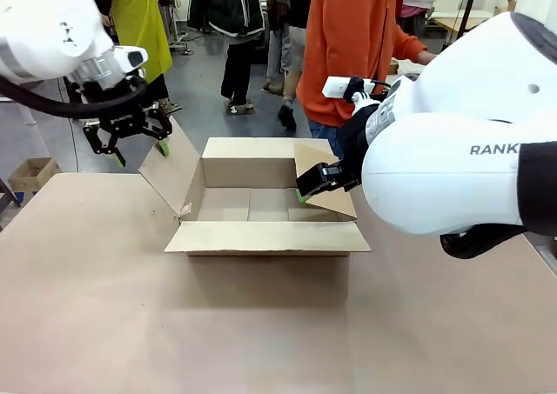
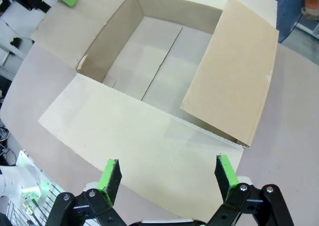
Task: Pack the gift set into the box.
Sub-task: Place both hands on the side flaps of the Package Box and spread them outward.
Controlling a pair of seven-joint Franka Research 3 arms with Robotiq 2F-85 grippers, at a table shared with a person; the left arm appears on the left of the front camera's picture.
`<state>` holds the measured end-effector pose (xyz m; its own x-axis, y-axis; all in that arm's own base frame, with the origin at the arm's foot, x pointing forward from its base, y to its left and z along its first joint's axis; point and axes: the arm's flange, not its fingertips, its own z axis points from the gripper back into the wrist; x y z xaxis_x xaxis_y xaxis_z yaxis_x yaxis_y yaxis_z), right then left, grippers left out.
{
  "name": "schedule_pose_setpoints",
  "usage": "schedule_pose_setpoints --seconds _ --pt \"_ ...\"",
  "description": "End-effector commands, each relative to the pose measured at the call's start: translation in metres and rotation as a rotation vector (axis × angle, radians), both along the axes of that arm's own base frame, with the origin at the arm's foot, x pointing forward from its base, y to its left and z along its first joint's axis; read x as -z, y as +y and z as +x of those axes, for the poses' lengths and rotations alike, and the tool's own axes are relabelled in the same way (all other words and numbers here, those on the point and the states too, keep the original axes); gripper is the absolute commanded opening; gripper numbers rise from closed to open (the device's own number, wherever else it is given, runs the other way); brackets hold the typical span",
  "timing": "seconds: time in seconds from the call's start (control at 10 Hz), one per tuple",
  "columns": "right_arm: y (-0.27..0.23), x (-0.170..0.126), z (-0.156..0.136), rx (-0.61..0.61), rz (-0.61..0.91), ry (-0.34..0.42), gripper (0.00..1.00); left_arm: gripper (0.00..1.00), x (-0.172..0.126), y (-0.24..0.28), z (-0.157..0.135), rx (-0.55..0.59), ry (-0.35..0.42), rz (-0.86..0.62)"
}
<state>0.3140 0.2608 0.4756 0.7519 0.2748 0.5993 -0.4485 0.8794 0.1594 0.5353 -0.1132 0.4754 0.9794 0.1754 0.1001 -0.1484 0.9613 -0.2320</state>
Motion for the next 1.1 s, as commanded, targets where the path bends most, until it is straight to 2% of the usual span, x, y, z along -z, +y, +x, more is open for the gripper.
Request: schedule_pose_setpoints --seconds 0.0,0.3,0.5,0.6,0.8,1.0 --pt "0.001 0.000 0.002 -0.002 0.003 -0.018 1.00 1.00 0.019 0.026 -0.003 0.057 0.018 -0.105" --pt "0.001 0.000 0.002 -0.002 0.003 -0.018 1.00 1.00 0.043 0.061 0.005 0.058 0.015 -0.175" --pt "0.001 0.000 0.002 -0.002 0.003 -0.018 1.00 1.00 0.059 0.077 0.008 0.122 0.062 -0.346" --pt "0.001 0.000 0.002 -0.002 0.003 -0.018 1.00 1.00 0.045 0.064 0.007 0.055 0.029 -0.171" --pt "0.009 0.001 0.006 -0.045 -0.027 0.007 1.00 1.00 0.045 0.064 0.007 0.055 0.029 -0.171" --pt "0.049 -0.018 0.053 0.010 -0.188 0.134 1.00 1.00 0.045 0.064 0.007 0.055 0.029 -0.171"
